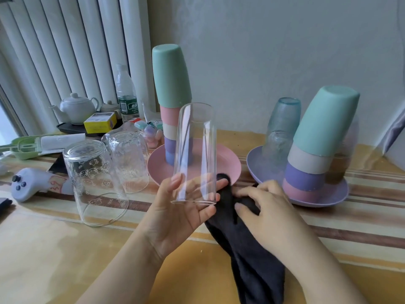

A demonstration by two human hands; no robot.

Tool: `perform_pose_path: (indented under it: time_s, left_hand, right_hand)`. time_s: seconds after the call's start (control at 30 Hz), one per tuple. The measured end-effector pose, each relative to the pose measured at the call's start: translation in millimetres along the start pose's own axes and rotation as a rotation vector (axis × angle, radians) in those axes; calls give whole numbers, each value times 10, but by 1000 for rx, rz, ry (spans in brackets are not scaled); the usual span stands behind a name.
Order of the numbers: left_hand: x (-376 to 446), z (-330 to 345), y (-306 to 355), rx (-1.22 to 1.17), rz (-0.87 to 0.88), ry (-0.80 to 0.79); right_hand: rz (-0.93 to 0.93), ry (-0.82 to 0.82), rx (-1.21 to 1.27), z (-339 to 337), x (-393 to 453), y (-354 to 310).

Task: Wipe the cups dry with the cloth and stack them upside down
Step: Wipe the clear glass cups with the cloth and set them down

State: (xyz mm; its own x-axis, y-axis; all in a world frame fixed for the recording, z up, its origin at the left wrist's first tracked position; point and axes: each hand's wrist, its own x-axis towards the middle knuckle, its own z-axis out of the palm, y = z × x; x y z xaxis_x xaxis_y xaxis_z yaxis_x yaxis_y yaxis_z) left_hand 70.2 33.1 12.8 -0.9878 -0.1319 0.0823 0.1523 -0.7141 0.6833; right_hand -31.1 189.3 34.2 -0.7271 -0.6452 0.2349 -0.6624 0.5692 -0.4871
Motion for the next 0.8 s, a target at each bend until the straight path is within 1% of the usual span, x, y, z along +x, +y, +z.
perform_pose_path:
  time_s: [0.03, 0.07, 0.1, 0.17, 0.2, 0.27, 0.3, 0.33, 0.4, 0.5, 0.57, 0.6, 0.63, 0.67, 0.7, 0.73, 0.77, 0.8]
  left_hand:
    - [1, 4, -1, -12, -5, 1]
    - [2, 6, 0, -22, -5, 6]
    - [4, 4, -1, -26, -4, 12]
    - [8, -6, -7, -23, 0, 31]
    - [6, -8, -9, -17, 1, 43]
    - [12, -13, -14, -10, 0, 68]
    - [17, -18, -15, -11, -2, 79]
    - [19, -20, -13, -12, -3, 85]
    - [20, -29, 0, -6, -4, 78]
    - [13, -29, 20, 19, 20, 50]
    - [16, -23, 17, 52, 53, 60]
    - [22, -18, 8, 71, 69, 72]
    - [28, -11, -2, 88, 85, 92]
    - [38, -12, -16, 106, 101, 120]
    - [52, -25, -37, 129, 119, 147]
    - [58, -17, -60, 156, 133, 163]
    - [53, -7, -88, 179, 144, 165]
    - [41, 22, -113, 206, 150, 155]
  right_hand:
    - [-54, 93, -76, 13, -9, -17]
    - [-99, 168, -93, 20, -13, -48]
    - [-128, 177, -83, 13, -24, -90]
    - [-103, 51, -39, 8, -75, -180]
    - [-80, -34, -72, 21, -99, -208]
    - [-86, -140, -295, 40, -148, -274]
    - [-104, -153, -387, 84, -159, -280]
    - [-126, -125, -411, 134, -156, -265]
    - [-149, -43, -376, 139, -111, -218]
    - [-81, 27, -49, 61, 31, -19]
    - [15, 188, 250, -77, 110, 80]
    - [64, 265, 474, -133, 134, 105]
    - [109, 298, 827, -196, 135, 117]
    - [156, 263, 1182, -223, 142, 107]
    - [157, 197, 1411, -221, 128, 68]
    - [122, 89, 1510, -193, 89, -11]
    - [50, -11, 1425, -145, 41, -91]
    - [-43, -52, 1207, -39, -8, -153]
